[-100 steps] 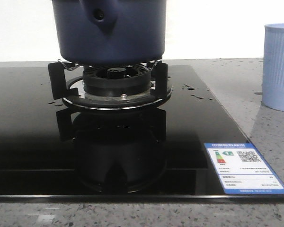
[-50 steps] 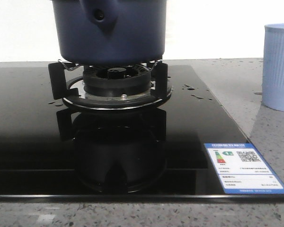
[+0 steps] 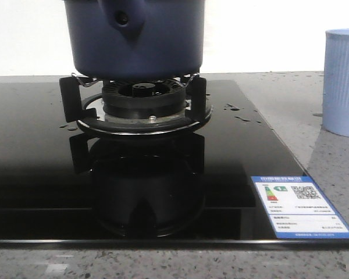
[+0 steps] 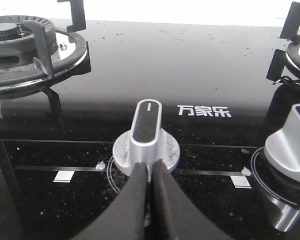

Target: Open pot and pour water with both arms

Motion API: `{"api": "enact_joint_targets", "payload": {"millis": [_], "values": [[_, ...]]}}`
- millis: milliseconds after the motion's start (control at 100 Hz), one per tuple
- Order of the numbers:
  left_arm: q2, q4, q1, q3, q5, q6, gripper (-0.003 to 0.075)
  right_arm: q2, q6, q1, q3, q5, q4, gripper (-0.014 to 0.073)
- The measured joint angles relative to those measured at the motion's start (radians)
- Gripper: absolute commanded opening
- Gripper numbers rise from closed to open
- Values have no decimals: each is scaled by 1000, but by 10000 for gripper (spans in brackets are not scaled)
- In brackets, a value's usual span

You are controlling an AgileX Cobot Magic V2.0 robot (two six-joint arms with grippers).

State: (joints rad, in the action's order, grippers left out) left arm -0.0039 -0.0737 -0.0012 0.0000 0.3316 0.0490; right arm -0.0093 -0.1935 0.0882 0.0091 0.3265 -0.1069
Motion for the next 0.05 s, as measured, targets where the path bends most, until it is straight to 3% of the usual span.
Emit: {"api": "enact_joint_targets", "payload": {"millis": [50], "values": [[0,0,0,0,0,0,-19,0,0,0,0,0,0,-74]]}}
